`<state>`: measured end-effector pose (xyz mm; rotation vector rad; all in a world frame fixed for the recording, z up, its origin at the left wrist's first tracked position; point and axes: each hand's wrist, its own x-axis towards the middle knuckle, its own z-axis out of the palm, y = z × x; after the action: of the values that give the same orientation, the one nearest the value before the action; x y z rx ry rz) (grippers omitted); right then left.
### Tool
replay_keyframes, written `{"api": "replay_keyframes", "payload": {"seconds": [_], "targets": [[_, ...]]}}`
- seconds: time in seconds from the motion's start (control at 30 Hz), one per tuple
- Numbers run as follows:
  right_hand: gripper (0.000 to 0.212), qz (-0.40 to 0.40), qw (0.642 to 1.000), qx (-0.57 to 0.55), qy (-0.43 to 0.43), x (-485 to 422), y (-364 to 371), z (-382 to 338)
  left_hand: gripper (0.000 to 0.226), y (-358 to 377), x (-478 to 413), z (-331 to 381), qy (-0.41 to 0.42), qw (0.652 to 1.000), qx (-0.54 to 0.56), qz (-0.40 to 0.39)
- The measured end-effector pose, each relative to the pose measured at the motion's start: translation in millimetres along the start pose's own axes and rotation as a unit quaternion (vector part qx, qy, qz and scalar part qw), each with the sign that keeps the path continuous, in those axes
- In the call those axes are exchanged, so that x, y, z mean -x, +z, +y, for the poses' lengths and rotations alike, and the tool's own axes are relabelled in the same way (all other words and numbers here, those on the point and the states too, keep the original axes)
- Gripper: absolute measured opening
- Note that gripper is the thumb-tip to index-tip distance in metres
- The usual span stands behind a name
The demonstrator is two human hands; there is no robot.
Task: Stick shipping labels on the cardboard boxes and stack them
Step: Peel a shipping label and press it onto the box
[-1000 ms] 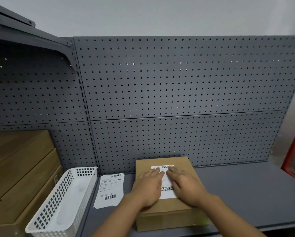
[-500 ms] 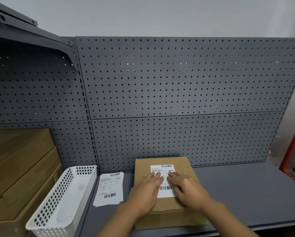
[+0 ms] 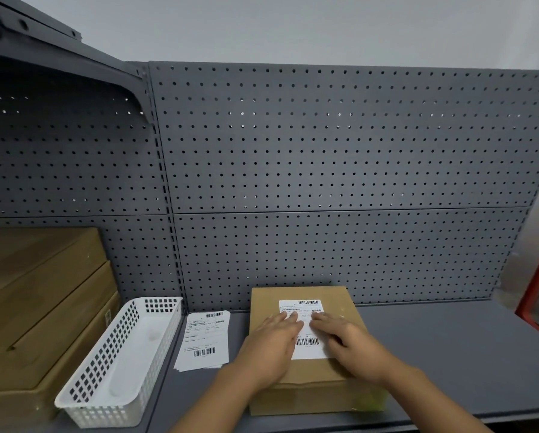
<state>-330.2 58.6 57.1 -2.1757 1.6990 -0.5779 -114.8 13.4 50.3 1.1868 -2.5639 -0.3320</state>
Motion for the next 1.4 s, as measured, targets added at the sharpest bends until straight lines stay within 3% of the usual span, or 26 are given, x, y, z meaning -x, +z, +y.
{"api": "replay_keyframes", "payload": {"seconds": [0.13,0.27,0.37,0.53,0.73,0.93,1.03,1.1,1.2,1.3,1.4], "targets": [[0.055,0.002,1.0,0.0,-0.002,10,-6,1,0.041,-7,11,2,0.016,0.999,0.002,0.032],[0.06,-0.021,0.999,0.028,-0.007,22,3,3,0.034,-11,20,0,0.014,1.0,-0.008,0.016],[0.058,-0.017,0.999,0.024,-0.012,25,8,4,0.034,-5,25,-2,0.027,0.999,-0.014,0.024],[0.056,-0.012,1.0,0.007,-0.01,23,14,4,0.034,11,31,-7,0.011,0.994,0.074,0.081],[0.055,-0.043,0.998,0.047,-0.003,19,-1,-5,0.035,13,28,-7,0.037,0.995,0.052,0.079],[0.049,-0.036,0.999,0.012,-0.008,22,-8,1,0.035,0,30,-15,0.0,0.993,0.115,-0.001],[0.038,0.04,0.999,-0.002,-0.007,34,-2,10,0.038,1,38,-27,-0.069,0.984,0.161,0.03],[0.036,0.121,0.992,-0.003,0.034,43,3,17,0.056,6,46,-33,-0.131,0.962,0.232,0.056],[0.069,0.173,0.967,-0.116,0.148,53,7,19,0.087,16,56,-36,-0.202,0.898,0.385,0.072],[0.092,0.162,0.9,-0.299,0.273,57,8,13,0.11,21,57,-28,-0.281,0.824,0.488,0.059],[0.117,0.124,0.845,-0.401,0.33,54,4,9,0.122,30,49,-24,-0.301,0.799,0.517,0.059]]}}
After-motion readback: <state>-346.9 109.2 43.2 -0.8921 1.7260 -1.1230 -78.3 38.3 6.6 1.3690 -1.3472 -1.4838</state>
